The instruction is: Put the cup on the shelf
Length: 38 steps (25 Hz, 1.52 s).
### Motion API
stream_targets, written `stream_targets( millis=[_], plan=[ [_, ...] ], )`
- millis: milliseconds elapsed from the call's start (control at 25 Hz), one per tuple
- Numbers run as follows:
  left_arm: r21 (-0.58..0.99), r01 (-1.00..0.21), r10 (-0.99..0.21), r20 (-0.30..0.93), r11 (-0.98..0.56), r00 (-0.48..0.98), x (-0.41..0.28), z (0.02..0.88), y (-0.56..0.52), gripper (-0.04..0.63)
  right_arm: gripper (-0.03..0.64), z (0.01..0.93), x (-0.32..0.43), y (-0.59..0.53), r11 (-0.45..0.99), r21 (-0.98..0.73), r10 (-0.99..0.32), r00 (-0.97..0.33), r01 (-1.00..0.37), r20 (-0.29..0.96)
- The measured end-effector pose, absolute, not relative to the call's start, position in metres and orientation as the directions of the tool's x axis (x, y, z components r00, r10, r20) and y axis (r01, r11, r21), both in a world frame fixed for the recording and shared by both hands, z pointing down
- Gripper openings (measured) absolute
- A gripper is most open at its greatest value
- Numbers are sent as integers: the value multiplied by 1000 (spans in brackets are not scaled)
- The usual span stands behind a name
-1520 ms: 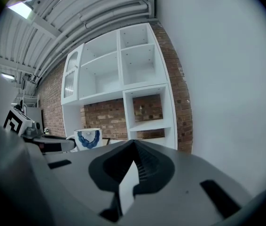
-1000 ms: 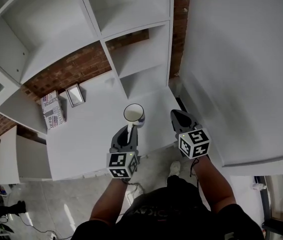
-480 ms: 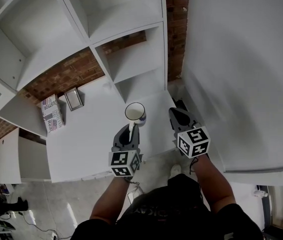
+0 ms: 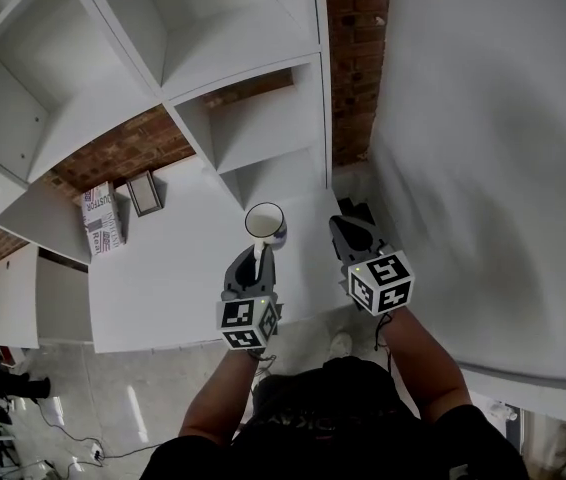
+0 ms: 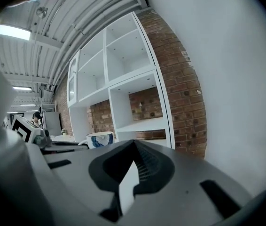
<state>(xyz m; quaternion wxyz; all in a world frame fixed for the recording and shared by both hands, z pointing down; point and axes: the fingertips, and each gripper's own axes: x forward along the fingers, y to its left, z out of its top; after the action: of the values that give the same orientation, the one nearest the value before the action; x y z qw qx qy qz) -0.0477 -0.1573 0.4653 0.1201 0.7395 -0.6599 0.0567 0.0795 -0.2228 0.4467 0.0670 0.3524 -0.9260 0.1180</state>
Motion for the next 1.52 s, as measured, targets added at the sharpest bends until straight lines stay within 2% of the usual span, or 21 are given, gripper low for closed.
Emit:
stream_targets(
  millis=[440,960,1520],
  plan=[
    [105,-994,-968,248,-18,44,-34,476,-182,57,0,450,85,-255,775,-189,-569,-796,-603,206],
    [108,-994,-971,235,-6,31,-46,504,-220,57,0,470,72,-293,773,-185,-564,-790,-607,239],
    [141,-990,-959,283,28,14,-82,551,-255,57,0,514,21,-319,776,-204,-521,-788,-597,328]
  ],
)
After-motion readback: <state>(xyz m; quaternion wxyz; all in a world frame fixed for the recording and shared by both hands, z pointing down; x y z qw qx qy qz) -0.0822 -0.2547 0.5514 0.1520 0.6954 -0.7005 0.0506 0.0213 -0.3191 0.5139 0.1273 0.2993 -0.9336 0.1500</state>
